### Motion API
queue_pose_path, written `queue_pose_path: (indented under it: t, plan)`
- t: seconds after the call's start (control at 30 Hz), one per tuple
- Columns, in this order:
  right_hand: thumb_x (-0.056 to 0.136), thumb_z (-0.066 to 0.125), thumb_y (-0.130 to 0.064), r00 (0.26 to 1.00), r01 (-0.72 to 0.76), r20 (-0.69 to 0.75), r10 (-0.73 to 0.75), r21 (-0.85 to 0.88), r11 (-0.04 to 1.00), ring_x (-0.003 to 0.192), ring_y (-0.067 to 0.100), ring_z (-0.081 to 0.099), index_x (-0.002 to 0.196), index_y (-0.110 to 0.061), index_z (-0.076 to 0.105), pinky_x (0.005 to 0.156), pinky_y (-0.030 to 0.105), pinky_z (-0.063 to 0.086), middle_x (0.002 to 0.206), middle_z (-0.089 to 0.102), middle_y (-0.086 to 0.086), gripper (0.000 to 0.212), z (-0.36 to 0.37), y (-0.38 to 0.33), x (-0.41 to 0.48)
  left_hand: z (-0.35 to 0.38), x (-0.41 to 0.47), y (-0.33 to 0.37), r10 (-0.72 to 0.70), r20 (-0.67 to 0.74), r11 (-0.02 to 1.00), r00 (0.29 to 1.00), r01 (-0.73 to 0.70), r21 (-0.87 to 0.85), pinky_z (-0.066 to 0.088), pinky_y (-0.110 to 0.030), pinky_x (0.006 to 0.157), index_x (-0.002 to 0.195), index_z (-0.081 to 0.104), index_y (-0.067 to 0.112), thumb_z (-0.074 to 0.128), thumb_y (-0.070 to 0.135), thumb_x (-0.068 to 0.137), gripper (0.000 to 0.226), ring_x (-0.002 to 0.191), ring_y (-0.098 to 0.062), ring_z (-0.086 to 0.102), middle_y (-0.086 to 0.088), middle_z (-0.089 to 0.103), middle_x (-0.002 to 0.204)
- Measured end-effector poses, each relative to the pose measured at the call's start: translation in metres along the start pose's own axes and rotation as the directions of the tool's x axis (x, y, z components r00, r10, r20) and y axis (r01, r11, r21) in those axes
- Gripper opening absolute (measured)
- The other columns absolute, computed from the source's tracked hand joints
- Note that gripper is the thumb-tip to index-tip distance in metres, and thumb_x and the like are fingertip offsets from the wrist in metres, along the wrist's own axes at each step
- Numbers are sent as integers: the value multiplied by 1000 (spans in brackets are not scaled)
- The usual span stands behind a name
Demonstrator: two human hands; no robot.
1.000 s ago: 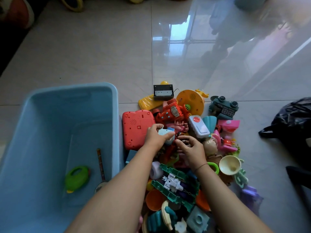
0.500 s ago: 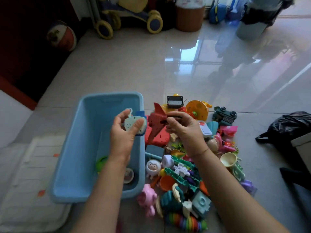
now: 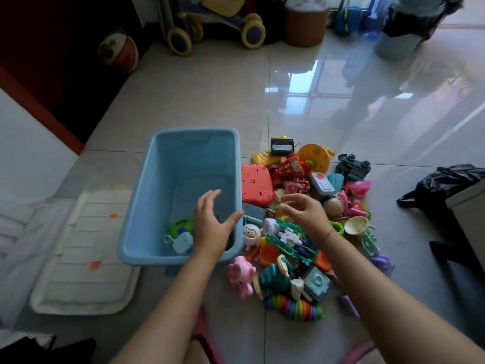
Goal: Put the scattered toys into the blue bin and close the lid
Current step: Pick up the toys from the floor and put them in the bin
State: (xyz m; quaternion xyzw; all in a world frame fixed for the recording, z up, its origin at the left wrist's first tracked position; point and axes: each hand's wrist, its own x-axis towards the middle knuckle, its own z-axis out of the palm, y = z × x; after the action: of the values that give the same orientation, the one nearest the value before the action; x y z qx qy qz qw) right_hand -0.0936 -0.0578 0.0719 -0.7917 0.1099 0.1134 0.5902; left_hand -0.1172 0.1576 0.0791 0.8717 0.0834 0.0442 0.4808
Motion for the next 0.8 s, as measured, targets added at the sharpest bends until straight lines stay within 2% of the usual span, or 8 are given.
queue_pose_path:
  t: [0.07, 0.13, 0.27, 0.37, 0.43, 0.57, 0.67, 0.8]
  plan:
    - [79, 73, -18, 999, -44, -7, 43, -175, 984, 99, 17, 60, 116, -8, 60, 82, 22, 48, 107, 64, 6, 41, -20, 26, -1, 32, -12, 23, 120, 151, 993, 981, -116, -37, 36, -26, 102, 128, 48, 20, 75, 34, 75, 61, 121, -10, 42, 4, 43, 132]
    - [74, 78, -23, 998, -52, 14, 60, -339, 939, 112, 14, 53, 125, -12, 55, 90, 21, 40, 120, 58, 2, 57, -33, 52, -1, 68, -24, 29, 162, 312, 986, 936, -164, -20, 38, -24, 100, 128, 47, 24, 75, 38, 74, 63, 118, -7, 44, 7, 44, 130]
    - [69, 81, -30, 998, 17, 68, 16, -456, 890, 130, 11, 41, 138, -23, 41, 101, 22, 34, 143, 42, -8, 80, -36, 94, 3, 122, -38, -7, 34, 557, 970, 830, -161, 181, 35, -30, 106, 135, 39, 24, 75, 48, 69, 79, 127, -13, 40, 4, 42, 137]
    - [65, 78, -44, 997, 35, 76, 6, -533, 845, 133, 12, 38, 140, -27, 35, 106, 35, 38, 150, 33, -12, 88, -23, 115, 13, 136, -41, -30, -58, 663, 924, 747, -212, 319, 33, -34, 107, 138, 32, 26, 75, 53, 66, 88, 131, -16, 34, 5, 36, 142]
    - [66, 74, -51, 999, 24, 49, 8, -620, 785, 130, 13, 41, 136, -30, 37, 103, 39, 37, 147, 37, -13, 82, -14, 122, 20, 140, -40, -39, -60, 690, 895, 721, -267, 358, 32, -34, 106, 138, 29, 27, 75, 53, 65, 89, 131, -16, 31, 6, 32, 142]
    - [72, 66, -56, 999, -20, 13, 42, -709, 705, 127, 13, 44, 132, -33, 39, 105, 41, 23, 136, 48, -13, 70, -2, 125, 32, 144, -34, -49, -56, 680, 873, 731, -294, 389, 32, -32, 106, 139, 26, 26, 75, 54, 64, 94, 131, -16, 28, 5, 28, 140]
    - [72, 65, -59, 997, -38, 13, 74, -758, 651, 127, 13, 43, 131, -34, 40, 107, 43, 19, 135, 49, -11, 69, 0, 126, 39, 146, -36, -52, -107, 659, 905, 744, -202, 375, 35, -30, 107, 140, 24, 22, 75, 53, 65, 96, 129, -15, 31, 3, 28, 138]
    - [72, 66, -58, 994, -57, 17, 111, -773, 632, 131, 13, 37, 130, -33, 45, 105, 44, 20, 143, 40, -9, 67, -2, 123, 46, 149, -40, -47, -168, 583, 943, 795, -44, 331, 43, -28, 96, 129, 33, 21, 74, 35, 70, 72, 117, -15, 43, 3, 31, 130]
